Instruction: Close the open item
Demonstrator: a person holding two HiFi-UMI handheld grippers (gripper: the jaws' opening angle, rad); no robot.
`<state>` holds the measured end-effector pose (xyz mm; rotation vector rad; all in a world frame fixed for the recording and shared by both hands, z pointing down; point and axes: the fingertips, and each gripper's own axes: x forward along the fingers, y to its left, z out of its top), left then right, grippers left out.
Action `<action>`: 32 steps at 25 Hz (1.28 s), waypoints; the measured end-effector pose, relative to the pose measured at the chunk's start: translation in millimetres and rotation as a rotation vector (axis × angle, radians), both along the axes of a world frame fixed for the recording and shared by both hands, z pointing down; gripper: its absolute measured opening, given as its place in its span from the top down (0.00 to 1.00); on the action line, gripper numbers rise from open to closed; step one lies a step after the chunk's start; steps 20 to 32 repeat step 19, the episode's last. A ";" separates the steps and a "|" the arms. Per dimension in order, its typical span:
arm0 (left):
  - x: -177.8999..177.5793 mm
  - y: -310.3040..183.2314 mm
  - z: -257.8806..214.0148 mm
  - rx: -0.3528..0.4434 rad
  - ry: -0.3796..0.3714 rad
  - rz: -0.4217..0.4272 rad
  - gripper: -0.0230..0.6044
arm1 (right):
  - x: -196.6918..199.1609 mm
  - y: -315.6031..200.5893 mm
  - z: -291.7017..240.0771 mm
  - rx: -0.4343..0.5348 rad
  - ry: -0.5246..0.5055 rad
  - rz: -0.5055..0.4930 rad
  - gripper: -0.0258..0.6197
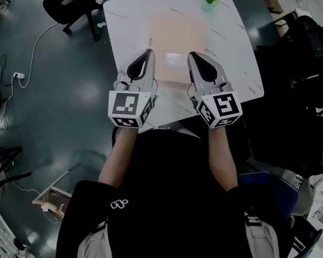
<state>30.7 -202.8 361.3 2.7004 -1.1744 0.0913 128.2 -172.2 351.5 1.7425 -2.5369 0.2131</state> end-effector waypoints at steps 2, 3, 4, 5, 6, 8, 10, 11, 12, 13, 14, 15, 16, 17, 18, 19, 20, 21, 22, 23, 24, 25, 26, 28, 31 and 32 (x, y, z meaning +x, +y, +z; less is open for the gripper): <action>0.6 1.7 -0.2 0.002 -0.001 0.004 0.99 | -0.2 2.5 -0.9 0.004 0.000 0.000 0.96; 1.0 2.6 -0.3 0.003 -0.002 0.005 0.99 | -0.2 3.5 -1.5 0.006 0.000 0.001 0.96; 1.5 3.7 -0.1 0.004 -0.003 0.007 0.99 | -0.1 4.6 -2.0 0.008 0.000 0.002 0.96; 2.1 4.8 0.3 0.003 -0.004 0.009 0.99 | 0.1 5.6 -2.2 0.008 0.001 0.003 0.96; 2.7 5.7 1.0 0.001 -0.006 0.011 0.99 | 0.4 6.4 -2.1 0.007 0.002 0.003 0.96; 3.9 7.5 2.6 -0.004 -0.010 0.014 0.99 | 1.4 7.7 -1.7 0.005 0.002 0.006 0.96; 4.5 9.4 3.5 -0.008 -0.014 0.014 0.99 | 2.0 9.9 -0.8 0.001 0.003 0.007 0.96; 4.4 10.2 3.6 -0.011 -0.015 0.013 0.99 | 2.0 11.2 -0.2 -0.001 0.005 0.007 0.96; 4.3 10.6 3.6 -0.012 -0.016 0.012 0.99 | 2.2 12.2 0.1 -0.002 0.005 0.007 0.96; 4.2 11.0 4.0 -0.013 -0.017 0.012 0.99 | 2.6 12.8 0.1 -0.002 0.005 0.007 0.96; 4.0 11.3 4.2 -0.014 -0.017 0.013 0.99 | 3.0 13.0 0.2 -0.003 0.006 0.008 0.96; 3.6 11.5 4.4 -0.015 -0.017 0.012 0.99 | 3.2 13.1 0.3 -0.004 0.008 0.010 0.96; 3.1 12.1 5.0 -0.016 -0.016 0.013 0.99 | 3.2 13.3 0.5 -0.005 0.009 0.011 0.96; 2.6 12.8 6.0 -0.017 -0.015 0.014 0.99 | 3.1 13.7 0.7 -0.006 0.010 0.011 0.96; 2.0 13.6 7.0 -0.017 -0.015 0.015 0.99 | 2.8 14.1 1.0 -0.006 0.011 0.011 0.96; 1.3 14.5 7.9 -0.018 -0.015 0.016 0.99 | 2.4 14.6 1.3 -0.007 0.012 0.012 0.96; 1.3 14.5 7.9 -0.018 -0.015 0.016 0.99 | 2.4 14.6 1.3 -0.007 0.012 0.012 0.96; 1.3 14.5 7.9 -0.018 -0.015 0.016 0.99 | 2.4 14.6 1.3 -0.007 0.012 0.012 0.96; 1.3 14.5 7.9 -0.018 -0.015 0.016 0.99 | 2.4 14.6 1.3 -0.007 0.012 0.012 0.96; 1.3 14.5 7.9 -0.018 -0.015 0.016 0.99 | 2.4 14.6 1.3 -0.007 0.012 0.012 0.96; 1.3 14.5 7.9 -0.018 -0.015 0.016 0.99 | 2.4 14.6 1.3 -0.007 0.012 0.012 0.96; 1.3 14.5 7.9 -0.018 -0.015 0.016 0.99 | 2.4 14.6 1.3 -0.007 0.012 0.012 0.96; 1.3 14.5 7.9 -0.018 -0.015 0.016 0.99 | 2.4 14.6 1.3 -0.007 0.012 0.012 0.96; 1.3 14.5 7.9 -0.018 -0.015 0.016 0.99 | 2.4 14.6 1.3 -0.007 0.012 0.012 0.96; 1.3 14.5 7.9 -0.018 -0.015 0.016 0.99 | 2.4 14.6 1.3 -0.007 0.012 0.012 0.96; 1.3 14.5 7.9 -0.018 -0.015 0.016 0.99 | 2.4 14.6 1.3 -0.007 0.012 0.012 0.96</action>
